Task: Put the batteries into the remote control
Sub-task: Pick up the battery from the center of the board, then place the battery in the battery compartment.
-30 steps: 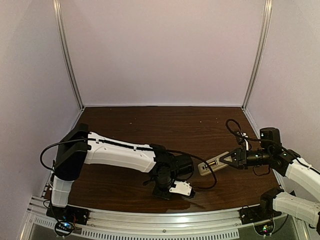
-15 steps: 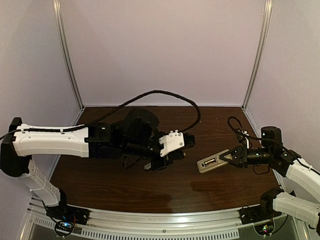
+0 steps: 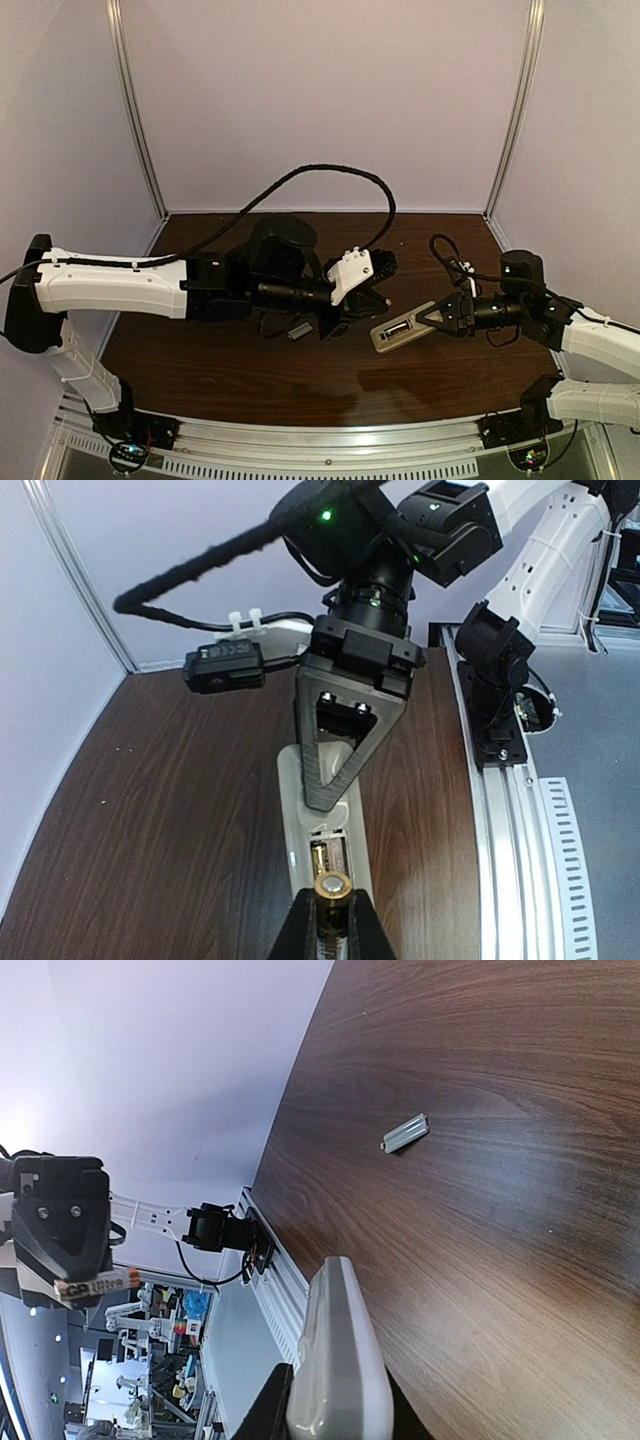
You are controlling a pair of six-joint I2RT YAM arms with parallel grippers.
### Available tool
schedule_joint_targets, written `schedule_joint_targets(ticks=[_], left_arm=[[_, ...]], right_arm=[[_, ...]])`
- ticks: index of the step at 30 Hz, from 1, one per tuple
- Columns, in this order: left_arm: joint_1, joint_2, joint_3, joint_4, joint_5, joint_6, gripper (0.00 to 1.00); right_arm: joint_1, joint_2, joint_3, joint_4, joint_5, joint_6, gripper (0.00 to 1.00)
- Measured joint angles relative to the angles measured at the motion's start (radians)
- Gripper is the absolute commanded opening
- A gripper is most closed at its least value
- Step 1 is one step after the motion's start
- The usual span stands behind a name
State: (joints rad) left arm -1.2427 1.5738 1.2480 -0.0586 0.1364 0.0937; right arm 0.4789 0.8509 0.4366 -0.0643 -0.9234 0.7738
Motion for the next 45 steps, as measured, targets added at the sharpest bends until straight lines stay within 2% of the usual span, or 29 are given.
schedule_joint_targets(ticks=[17, 30, 45], left_arm=[[0.0, 0.127, 0.035, 0.054, 0.024, -0.068, 0.0], [0.0, 0.139, 0.035, 0.058, 0.002, -0.069, 0.0], [-0.001, 0.139, 0.036, 0.053, -0.052, -0.058, 0.0]], right_arm=[[0.11, 0.089, 0.0, 0.26, 0.034, 0.141, 0.0], [0.111, 0.091, 0.0, 0.323, 0.038, 0.187, 0.0], [0.121, 0.092, 0.0, 0.295, 0.045, 0.171, 0.0]])
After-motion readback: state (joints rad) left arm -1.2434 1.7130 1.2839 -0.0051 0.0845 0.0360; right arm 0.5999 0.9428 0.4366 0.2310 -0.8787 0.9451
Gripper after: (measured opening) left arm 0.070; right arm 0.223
